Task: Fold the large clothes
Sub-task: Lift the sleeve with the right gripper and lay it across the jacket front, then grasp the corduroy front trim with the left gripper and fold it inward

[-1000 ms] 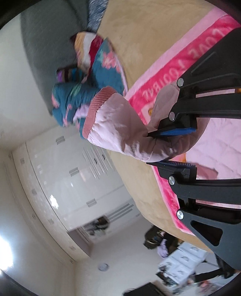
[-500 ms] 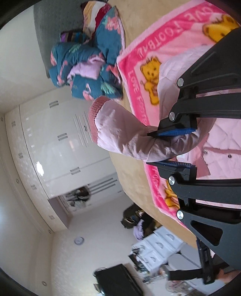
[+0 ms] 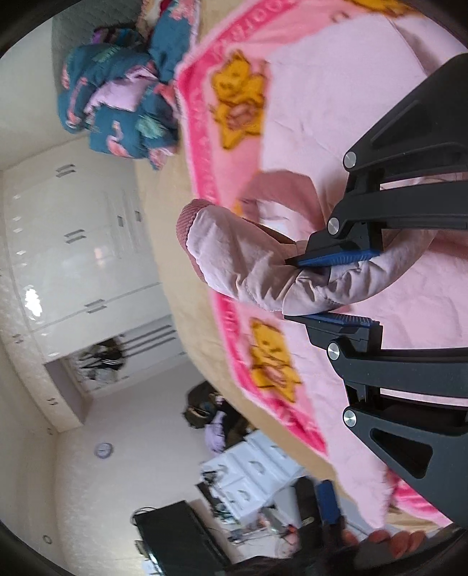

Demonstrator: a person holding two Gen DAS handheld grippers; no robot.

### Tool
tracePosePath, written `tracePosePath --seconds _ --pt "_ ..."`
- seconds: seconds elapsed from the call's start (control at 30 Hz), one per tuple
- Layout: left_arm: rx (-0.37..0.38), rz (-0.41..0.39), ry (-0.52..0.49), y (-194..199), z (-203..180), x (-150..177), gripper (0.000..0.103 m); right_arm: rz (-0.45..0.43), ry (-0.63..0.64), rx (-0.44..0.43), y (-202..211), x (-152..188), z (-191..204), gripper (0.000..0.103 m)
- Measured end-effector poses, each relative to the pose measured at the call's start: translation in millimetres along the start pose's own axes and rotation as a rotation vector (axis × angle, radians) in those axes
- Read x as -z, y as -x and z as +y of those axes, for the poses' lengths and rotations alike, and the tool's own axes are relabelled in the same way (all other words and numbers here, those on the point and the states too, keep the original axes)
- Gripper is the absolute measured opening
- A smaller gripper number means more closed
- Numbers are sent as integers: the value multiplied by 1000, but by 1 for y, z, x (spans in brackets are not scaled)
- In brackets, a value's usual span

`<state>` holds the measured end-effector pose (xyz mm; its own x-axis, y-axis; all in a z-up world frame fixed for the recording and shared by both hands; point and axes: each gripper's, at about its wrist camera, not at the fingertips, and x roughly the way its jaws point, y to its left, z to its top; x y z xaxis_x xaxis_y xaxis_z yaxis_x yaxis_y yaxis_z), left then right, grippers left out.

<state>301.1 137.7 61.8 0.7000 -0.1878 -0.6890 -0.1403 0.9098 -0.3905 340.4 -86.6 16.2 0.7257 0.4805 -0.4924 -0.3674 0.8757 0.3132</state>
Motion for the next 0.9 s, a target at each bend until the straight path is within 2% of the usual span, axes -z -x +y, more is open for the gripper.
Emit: tracePosePath --seconds 0.2,0.3,0.5,0.53,0.57,0.63,0.73,0.9 --pt "45 49 41 -16 9 15 94 120 111 -73 -20 39 30 28" --pt "101 68 102 -20 20 21 94 190 184 -88 -27 52 47 31" --pt "116 106 170 -30 35 31 94 318 218 -85 -43 83 60 35" --pt "111 119 171 -33 36 32 94 329 210 -100 -41 86 61 42" --pt "110 140 175 -39 37 36 94 335 193 -123 -39 88 60 54" --pt "115 185 185 -51 39 43 94 349 139 -188 -31 88 57 73" --pt "144 256 209 -72 40 54 94 323 132 -183 -11 86 52 76" --pt "70 310 227 -102 40 72 94 261 30 -121 33 71 7 76"
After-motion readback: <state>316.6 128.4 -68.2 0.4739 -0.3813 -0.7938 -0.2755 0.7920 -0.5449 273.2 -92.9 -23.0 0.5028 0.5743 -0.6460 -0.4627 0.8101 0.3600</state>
